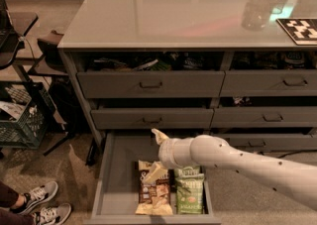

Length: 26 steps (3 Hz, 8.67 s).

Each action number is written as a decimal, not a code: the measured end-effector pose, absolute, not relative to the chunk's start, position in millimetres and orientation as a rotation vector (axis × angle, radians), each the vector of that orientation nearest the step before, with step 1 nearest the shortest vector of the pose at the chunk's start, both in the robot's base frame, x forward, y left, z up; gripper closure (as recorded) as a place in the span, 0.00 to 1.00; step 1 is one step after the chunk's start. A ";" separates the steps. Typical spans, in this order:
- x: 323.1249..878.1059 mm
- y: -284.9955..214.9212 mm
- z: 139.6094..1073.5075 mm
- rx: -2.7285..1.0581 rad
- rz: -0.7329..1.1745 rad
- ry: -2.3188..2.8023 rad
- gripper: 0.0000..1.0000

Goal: Pick brown chip bag from bottom drawer and place on counter

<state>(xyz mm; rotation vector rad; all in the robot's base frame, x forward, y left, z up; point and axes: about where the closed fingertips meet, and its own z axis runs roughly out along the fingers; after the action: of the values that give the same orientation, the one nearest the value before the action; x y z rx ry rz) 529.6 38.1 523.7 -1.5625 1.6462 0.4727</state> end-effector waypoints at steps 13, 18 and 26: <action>535.5 21.7 125.3 -1.694 0.792 2.086 0.00; 535.4 21.8 134.6 -1.694 0.793 2.086 0.89; 551.5 -69.0 588.2 -1.469 0.557 1.417 1.00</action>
Offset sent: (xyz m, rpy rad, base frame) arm 0.0597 -0.0159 -0.1048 -0.0817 -0.0638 -0.0868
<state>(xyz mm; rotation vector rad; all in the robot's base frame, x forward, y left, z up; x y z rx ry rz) 551.5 -69.0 588.2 -1.4687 1.4167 0.5568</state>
